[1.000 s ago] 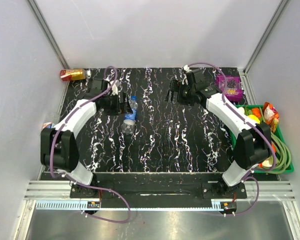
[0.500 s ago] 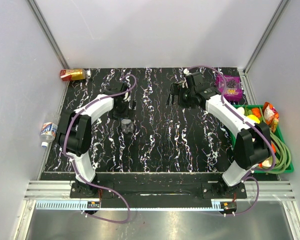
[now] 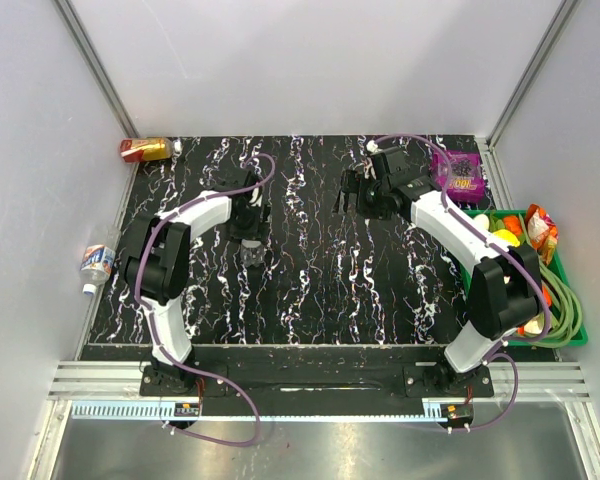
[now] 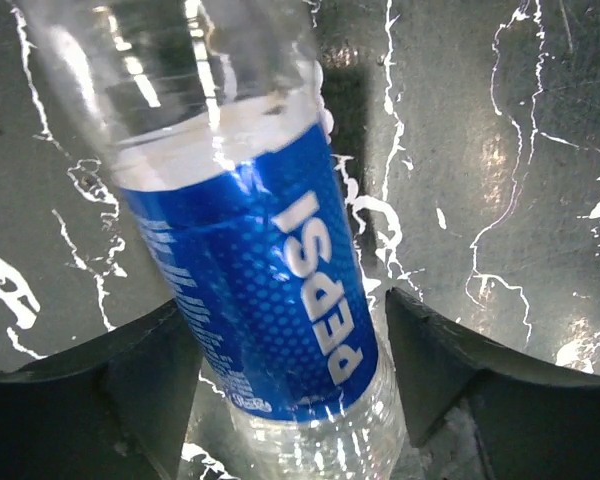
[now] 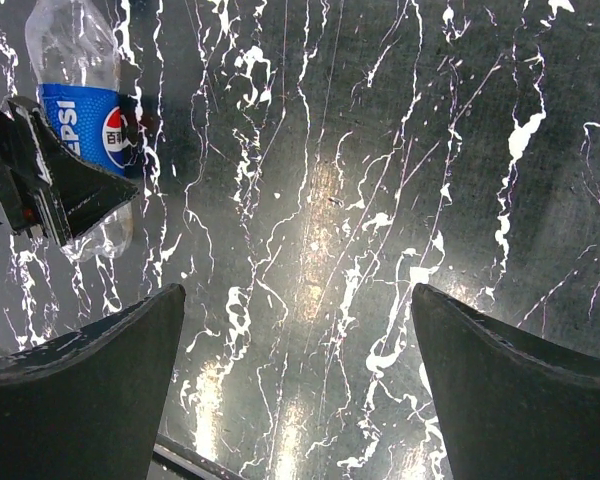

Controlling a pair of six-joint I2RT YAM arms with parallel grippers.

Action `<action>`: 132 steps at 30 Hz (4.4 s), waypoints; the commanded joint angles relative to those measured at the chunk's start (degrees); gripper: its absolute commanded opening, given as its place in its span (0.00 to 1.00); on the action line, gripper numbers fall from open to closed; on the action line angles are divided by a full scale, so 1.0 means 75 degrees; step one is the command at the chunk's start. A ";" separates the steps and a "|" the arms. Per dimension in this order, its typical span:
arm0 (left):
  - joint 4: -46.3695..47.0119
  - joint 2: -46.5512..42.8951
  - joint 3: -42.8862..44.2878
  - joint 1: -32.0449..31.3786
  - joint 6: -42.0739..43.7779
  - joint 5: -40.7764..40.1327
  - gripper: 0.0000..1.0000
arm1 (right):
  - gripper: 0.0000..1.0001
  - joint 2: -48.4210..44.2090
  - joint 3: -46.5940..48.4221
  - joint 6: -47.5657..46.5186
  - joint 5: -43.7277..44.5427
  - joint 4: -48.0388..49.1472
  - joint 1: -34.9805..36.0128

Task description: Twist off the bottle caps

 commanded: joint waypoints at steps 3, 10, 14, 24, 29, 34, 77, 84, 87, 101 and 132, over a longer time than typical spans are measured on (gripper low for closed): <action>0.0542 0.0134 -0.0180 0.0009 -0.0051 0.0487 0.61 | 1.00 -0.0473 -0.0146 -0.0065 0.0042 0.0154 0.0018; 0.0530 -0.0649 -0.0356 0.0020 0.0511 0.1318 0.49 | 1.00 -0.0696 -0.0158 0.0017 -0.0134 0.0224 0.0018; 0.0460 -0.1563 -0.0414 0.0020 0.0757 0.1879 0.49 | 1.00 -0.0778 -0.0064 0.0029 -0.0321 0.0248 0.0018; 0.0225 -0.4445 -0.0566 -0.0026 0.1413 0.3860 0.51 | 1.00 -0.1621 0.0299 0.0357 -0.1702 0.0598 0.0018; 0.0529 -0.5641 -0.0976 -0.0143 0.1168 0.5019 0.52 | 1.00 -0.2184 0.0299 0.1164 -0.3155 0.1920 0.0053; 0.1477 -0.6334 -0.1503 -0.0401 0.0454 0.5794 0.52 | 1.00 -0.2501 0.0300 0.2043 -0.4023 0.3525 0.0159; 0.1890 -0.7249 -0.0099 -0.1187 0.0055 0.3592 0.99 | 0.00 -0.2208 0.1224 0.1882 -0.4281 0.4103 0.0850; 0.2261 -0.6897 0.0056 -0.0356 -0.0706 0.6237 0.99 | 0.00 -0.2266 0.1717 0.1554 -0.5617 0.4373 0.0850; 0.3362 -0.6885 -0.0447 -0.0015 -0.1420 0.7655 0.99 | 0.00 -0.2348 0.1834 0.1296 -0.5806 0.4291 0.0850; 0.5381 -0.6687 -0.1902 -0.0424 -0.2161 0.8397 0.99 | 0.00 -0.2278 0.2010 0.1564 -0.5888 0.4700 0.0850; 0.5863 -0.6065 -0.2336 -0.1116 -0.1939 0.8913 0.42 | 0.25 -0.2219 0.1659 0.1928 -0.5784 0.5112 0.0850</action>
